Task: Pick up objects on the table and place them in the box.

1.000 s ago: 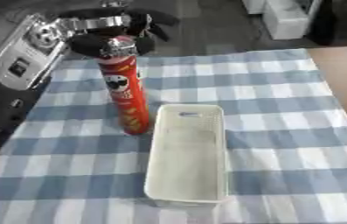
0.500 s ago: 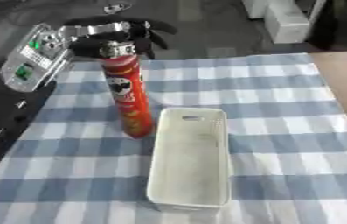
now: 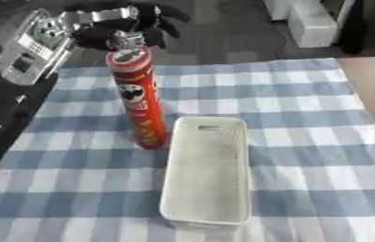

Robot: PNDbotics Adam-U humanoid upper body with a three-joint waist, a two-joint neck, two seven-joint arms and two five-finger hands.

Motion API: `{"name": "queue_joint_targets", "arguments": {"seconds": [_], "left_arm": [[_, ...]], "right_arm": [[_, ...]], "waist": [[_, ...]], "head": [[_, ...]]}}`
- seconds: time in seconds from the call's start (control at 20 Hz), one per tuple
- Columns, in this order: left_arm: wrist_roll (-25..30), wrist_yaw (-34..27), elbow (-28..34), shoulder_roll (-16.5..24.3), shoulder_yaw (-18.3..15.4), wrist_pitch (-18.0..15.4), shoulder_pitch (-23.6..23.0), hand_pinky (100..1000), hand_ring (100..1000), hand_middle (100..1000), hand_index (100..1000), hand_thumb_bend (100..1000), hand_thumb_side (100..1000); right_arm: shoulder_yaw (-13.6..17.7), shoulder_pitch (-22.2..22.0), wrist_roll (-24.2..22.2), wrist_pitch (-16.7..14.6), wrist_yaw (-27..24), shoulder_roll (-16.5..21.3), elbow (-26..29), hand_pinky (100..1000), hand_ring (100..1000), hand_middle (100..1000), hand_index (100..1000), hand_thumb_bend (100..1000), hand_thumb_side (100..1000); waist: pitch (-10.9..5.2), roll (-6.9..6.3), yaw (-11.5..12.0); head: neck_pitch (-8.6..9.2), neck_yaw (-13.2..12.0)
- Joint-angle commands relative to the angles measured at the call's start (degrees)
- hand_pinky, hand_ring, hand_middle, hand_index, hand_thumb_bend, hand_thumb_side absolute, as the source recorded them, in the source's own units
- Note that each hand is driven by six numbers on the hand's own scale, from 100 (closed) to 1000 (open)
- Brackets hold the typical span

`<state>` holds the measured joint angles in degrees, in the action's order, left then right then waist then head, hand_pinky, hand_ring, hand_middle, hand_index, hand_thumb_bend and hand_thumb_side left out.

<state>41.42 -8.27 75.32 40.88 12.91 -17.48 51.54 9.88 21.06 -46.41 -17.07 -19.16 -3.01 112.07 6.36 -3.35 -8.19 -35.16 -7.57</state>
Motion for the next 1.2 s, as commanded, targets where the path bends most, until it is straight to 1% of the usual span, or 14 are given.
{"name": "queue_joint_targets", "arguments": {"seconds": [0.05,0.2,0.5,0.85,1.2], "left_arm": [[-0.51,1.33,-1.52,2.08,-1.23,-0.29,2.65,748,887,964,1000,100,834],[-0.33,3.28,-3.53,2.08,-1.35,-0.61,3.64,752,888,963,1000,100,838],[-0.55,6.70,-6.59,2.04,-1.91,-1.60,4.13,754,888,961,1000,100,842],[-1.82,9.81,-11.65,1.67,-3.11,-2.09,4.07,753,886,960,1000,100,857],[-1.84,11.22,-13.30,1.77,-3.32,-2.88,3.66,755,884,957,1000,100,870]], "right_arm": [[-0.14,0.54,-2.45,-2.07,-0.35,0.67,0.66,866,909,894,869,100,526],[-0.14,0.43,-2.58,-1.95,-0.43,0.86,0.66,867,910,894,869,100,525],[-0.21,0.51,-2.86,-1.86,-0.53,0.93,0.66,867,908,894,868,100,525],[-0.23,0.85,-3.14,-2.06,-0.62,0.64,0.56,863,901,894,867,100,523],[-0.20,1.13,-3.53,-2.33,-0.74,0.61,0.33,863,900,894,866,100,523]], "waist": [[-1.06,-0.07,-0.04],[-1.12,-0.27,-0.21],[-1.07,-0.42,-0.36],[-0.93,-0.13,-0.68],[-0.73,0.04,-0.61]], "head": [[0.76,-0.44],[0.90,-0.46],[0.96,-0.33],[1.04,-0.27],[0.86,-0.30]]}}
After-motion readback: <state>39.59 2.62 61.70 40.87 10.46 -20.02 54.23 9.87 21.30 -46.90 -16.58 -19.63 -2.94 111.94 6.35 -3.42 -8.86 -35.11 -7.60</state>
